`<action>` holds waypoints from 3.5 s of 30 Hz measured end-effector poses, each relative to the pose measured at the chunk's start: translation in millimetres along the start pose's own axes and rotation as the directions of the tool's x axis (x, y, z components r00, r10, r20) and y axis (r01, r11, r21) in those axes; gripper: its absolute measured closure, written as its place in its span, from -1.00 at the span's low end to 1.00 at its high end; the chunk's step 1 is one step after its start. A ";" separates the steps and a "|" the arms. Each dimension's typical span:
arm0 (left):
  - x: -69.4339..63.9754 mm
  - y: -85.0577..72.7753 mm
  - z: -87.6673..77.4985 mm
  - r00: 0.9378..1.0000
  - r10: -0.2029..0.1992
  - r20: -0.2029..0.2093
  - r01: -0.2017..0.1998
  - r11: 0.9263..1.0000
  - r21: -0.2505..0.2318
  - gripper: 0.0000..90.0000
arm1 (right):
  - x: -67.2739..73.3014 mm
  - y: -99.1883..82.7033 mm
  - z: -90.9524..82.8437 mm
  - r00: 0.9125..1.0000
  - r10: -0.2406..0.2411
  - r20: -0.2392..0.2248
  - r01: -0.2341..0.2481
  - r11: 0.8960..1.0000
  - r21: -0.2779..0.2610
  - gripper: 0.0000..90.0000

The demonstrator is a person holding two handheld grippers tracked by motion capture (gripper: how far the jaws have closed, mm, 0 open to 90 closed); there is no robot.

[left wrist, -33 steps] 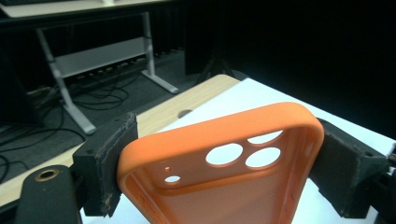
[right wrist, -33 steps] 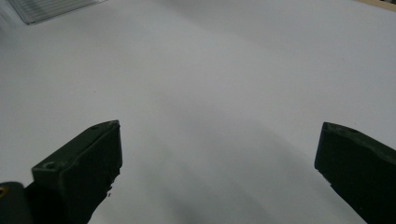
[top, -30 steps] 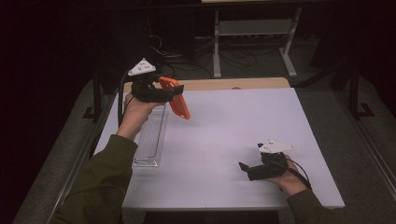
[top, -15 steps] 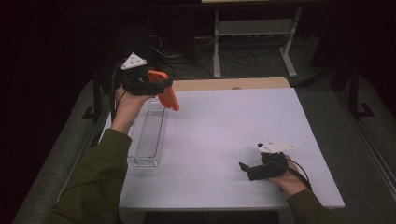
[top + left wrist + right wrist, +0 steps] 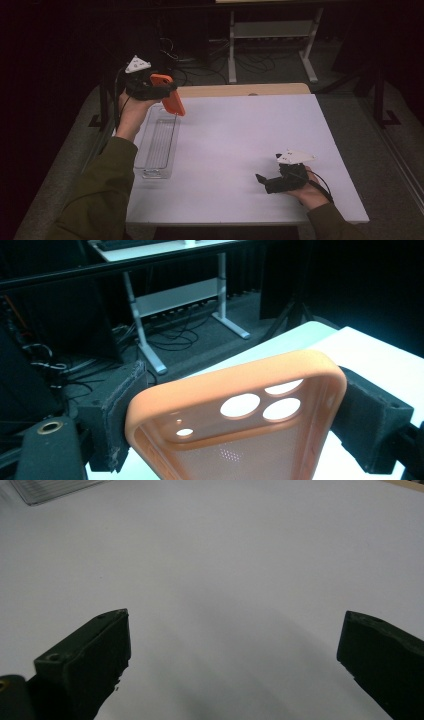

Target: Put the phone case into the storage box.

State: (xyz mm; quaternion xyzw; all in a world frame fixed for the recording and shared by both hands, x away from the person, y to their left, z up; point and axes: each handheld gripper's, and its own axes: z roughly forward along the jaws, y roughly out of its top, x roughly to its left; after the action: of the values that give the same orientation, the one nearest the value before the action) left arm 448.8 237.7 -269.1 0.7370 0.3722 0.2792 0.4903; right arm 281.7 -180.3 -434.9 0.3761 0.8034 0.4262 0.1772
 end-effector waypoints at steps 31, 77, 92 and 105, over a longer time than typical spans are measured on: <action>19.4 -17.5 17.6 0.972 -0.035 -0.233 0.051 0.997 0.063 -0.68 | -0.8 0.0 0.3 1.000 -0.012 0.003 0.012 1.000 -0.007 -0.99; 20.3 -60.6 61.0 0.937 -0.027 -0.349 0.091 0.982 0.166 -0.68 | -1.0 0.0 -1.1 1.000 -0.010 0.001 0.010 1.000 -0.010 -0.99; 20.9 -69.6 65.6 0.931 -0.028 -0.365 0.109 0.973 0.203 -0.69 | -1.1 0.2 -1.5 1.000 -0.010 0.001 0.010 1.000 -0.013 -0.99; 18.8 -71.8 70.5 0.927 -0.004 -0.375 0.089 0.974 0.209 -0.70 | -0.7 0.7 -1.9 1.000 -0.013 -0.001 0.013 1.000 -0.018 -0.99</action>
State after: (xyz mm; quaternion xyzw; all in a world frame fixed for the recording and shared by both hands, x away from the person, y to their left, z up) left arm 494.4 234.2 -360.7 0.7119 0.5046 0.3584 0.3319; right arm 281.3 -181.6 -433.3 0.3689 0.8022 0.4324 0.1829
